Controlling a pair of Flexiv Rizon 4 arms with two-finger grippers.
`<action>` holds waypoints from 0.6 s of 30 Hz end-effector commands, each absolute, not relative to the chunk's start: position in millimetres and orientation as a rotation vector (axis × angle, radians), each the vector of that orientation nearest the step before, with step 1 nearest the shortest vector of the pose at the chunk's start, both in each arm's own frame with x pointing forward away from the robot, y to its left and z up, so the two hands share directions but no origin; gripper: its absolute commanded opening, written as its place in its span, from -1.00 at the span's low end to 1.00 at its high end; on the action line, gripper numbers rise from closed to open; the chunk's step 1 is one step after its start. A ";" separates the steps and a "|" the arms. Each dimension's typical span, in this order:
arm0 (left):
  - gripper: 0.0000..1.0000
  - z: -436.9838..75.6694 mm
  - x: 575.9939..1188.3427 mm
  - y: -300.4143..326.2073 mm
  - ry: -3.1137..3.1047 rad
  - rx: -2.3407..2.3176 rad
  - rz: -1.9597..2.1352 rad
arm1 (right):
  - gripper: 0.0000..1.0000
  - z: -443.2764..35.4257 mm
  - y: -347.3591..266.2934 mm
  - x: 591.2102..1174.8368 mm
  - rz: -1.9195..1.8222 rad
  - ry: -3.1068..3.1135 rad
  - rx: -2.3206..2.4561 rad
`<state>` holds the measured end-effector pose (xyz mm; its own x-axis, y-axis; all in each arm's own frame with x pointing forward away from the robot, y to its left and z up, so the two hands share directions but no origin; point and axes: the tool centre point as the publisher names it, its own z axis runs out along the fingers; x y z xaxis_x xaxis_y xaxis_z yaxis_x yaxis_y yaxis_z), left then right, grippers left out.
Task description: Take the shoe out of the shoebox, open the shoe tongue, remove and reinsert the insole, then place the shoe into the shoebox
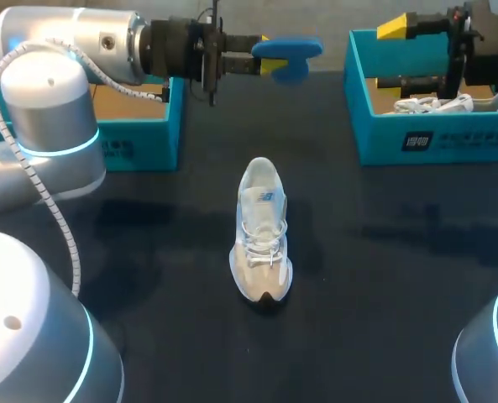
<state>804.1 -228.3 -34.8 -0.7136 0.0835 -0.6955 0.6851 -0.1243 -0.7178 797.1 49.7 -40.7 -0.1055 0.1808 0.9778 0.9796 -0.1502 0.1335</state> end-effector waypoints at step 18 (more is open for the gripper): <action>-1.00 -34.3 806.3 -230.1 2.508 -1.550 -2.765 | 1.00 -40.7 50.6 797.0 -1.334 -1.348 -1.404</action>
